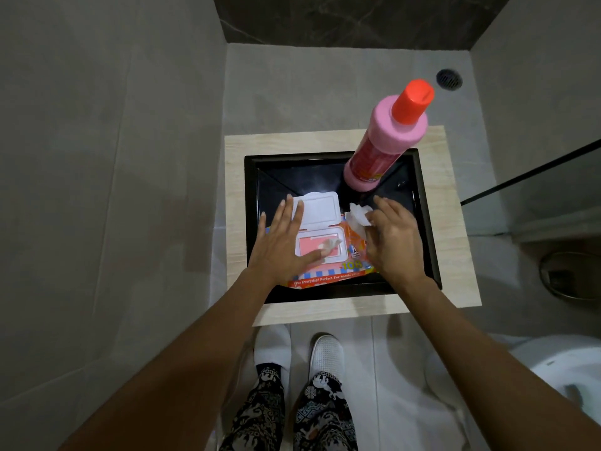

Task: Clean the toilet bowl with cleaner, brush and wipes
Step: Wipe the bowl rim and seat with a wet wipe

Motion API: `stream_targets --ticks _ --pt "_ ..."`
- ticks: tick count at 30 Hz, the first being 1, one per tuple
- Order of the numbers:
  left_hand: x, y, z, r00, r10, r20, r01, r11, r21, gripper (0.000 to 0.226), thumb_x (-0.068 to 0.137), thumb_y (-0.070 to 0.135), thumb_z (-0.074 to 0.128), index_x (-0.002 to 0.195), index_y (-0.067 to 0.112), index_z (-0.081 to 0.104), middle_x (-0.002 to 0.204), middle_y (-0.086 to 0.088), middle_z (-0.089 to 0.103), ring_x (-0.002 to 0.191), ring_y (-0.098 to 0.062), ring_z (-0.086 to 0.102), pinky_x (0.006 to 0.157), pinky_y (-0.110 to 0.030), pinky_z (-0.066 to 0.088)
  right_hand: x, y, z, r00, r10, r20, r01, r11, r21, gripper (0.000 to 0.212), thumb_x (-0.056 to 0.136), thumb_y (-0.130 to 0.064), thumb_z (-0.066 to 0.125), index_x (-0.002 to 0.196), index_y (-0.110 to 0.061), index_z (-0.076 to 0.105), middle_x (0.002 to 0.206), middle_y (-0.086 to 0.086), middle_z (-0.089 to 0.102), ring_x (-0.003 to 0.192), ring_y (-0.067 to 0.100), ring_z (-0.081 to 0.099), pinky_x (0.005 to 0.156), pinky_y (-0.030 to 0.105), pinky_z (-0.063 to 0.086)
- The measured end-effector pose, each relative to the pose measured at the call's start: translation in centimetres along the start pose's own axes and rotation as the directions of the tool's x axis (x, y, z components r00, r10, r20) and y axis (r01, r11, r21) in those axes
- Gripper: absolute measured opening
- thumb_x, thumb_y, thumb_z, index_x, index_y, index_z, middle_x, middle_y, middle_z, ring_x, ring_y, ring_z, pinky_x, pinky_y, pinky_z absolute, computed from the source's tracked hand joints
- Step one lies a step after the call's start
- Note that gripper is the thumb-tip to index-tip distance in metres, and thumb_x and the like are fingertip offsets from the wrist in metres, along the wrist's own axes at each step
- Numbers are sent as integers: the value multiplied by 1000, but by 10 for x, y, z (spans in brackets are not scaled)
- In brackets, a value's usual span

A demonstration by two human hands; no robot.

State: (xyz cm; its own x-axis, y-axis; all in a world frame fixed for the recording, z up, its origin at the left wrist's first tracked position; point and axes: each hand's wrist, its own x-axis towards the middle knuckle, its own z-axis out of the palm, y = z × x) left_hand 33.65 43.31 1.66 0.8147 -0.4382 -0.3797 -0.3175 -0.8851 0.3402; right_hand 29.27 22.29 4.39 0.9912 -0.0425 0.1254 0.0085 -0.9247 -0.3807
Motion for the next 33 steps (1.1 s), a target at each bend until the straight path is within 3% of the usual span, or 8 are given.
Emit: stream_targets --ticks 4,7,13,17,22,25,30,33 --pt "12 1 -11 1000 28 6 -28 1000 -5 118 70 87 34 150 15 -14 158 -3 -19 145 -14 -16 115 -45 -11 -14 -5 7 996 -7 92 0 997 77 18 70 -1 68 85 -2 59 106 19 65 104 36 60 83 37 50" --pt "22 4 -18 998 53 21 -54 998 42 118 69 86 31 150 14 -15 158 -3 -19 145 -15 -16 114 -44 -13 -19 -6 12 985 93 146 -106 991 82 25 74 -6 71 90 -8 52 96 10 63 83 28 62 63 33 49" --pt "31 15 -18 996 75 58 -78 995 63 115 75 82 39 151 12 -12 159 -3 -14 145 -15 -16 115 -47 -13 -22 0 8 988 139 72 -143 988 63 32 83 -25 72 104 -6 56 100 10 67 84 26 64 63 32 49" --pt "33 19 -17 996 53 75 -61 993 100 118 75 75 53 151 10 -10 160 -2 -9 146 -18 -13 113 -48 -13 -17 9 0 986 150 66 -149 989 -20 34 74 -8 75 103 -3 58 95 15 67 82 34 65 59 36 49" --pt "26 20 -19 998 65 -26 -60 987 151 120 73 64 66 151 11 -8 160 -4 3 147 -19 -5 113 -47 -15 -11 12 -4 986 168 13 -167 982 -88 34 74 4 67 106 -1 57 81 19 65 71 38 63 52 35 45" --pt "18 26 -17 987 75 -140 -56 989 138 119 73 58 70 151 13 -6 156 -7 17 146 -20 9 113 -46 -15 -10 11 -3 990 138 -1 -138 986 -92 46 71 7 70 115 0 59 88 20 68 75 37 66 55 36 52" --pt "-6 29 0 903 209 -376 -117 960 253 92 65 47 80 140 10 39 125 -12 55 119 -25 53 114 -53 11 -13 11 -2 989 141 47 -136 985 -104 48 70 2 75 116 4 62 108 26 67 95 40 68 74 46 57" --pt "-25 28 20 864 330 -380 -228 930 290 69 73 41 76 130 10 52 124 -9 59 117 -24 56 111 -52 14 -16 12 -2 985 157 75 -149 984 -97 52 66 3 79 115 5 63 108 28 67 97 42 67 76 49 56"
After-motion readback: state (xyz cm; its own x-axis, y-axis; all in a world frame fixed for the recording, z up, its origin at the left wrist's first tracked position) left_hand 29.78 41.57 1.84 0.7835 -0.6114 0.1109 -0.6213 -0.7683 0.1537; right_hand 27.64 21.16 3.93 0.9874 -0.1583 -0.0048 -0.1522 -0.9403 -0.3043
